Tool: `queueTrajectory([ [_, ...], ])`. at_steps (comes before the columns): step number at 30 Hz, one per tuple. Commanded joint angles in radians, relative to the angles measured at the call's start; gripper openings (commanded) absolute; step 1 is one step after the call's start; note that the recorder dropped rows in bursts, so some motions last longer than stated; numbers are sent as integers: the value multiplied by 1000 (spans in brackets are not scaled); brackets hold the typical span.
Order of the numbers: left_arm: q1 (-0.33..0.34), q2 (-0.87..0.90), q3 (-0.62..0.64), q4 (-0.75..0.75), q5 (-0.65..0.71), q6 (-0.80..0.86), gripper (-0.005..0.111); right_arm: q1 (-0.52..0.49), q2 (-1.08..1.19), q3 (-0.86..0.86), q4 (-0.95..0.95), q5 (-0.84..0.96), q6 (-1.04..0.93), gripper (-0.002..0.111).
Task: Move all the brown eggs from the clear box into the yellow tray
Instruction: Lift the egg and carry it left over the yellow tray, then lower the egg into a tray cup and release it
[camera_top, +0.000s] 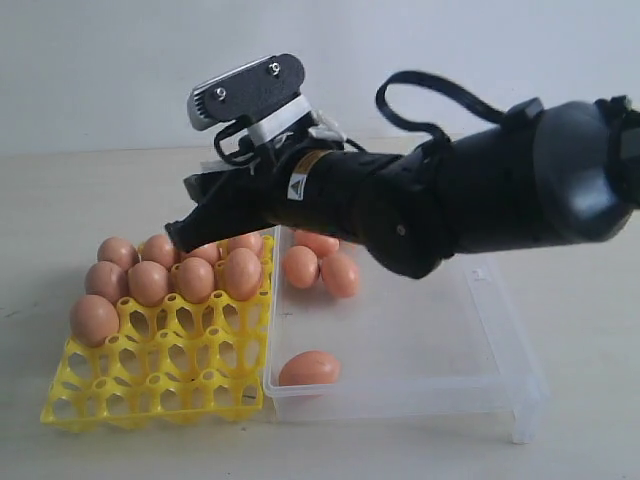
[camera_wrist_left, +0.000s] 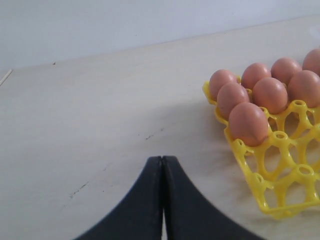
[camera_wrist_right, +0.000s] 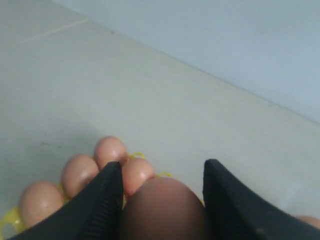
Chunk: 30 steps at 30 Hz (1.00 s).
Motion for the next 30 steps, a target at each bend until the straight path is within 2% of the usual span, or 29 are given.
queueTrajectory([
  [1,-5,-6,-4,-3,-6,-6,0,50,11,28,8,-161,-8,0],
  [10,-5,-6,-4,-3,-6,-6,0,119,87,28,8,-292,-8,0],
  [15,-5,-6,-4,-3,-6,-6,0,119,119,11,6,-296,-12,0],
  [21,-5,-6,-4,-3,-6,-6,0,119,174,-22,6,-296,-106,0],
  [30,-5,-6,-4,-3,-6,-6,0,119,269,-94,-18,-298,-112,0],
])
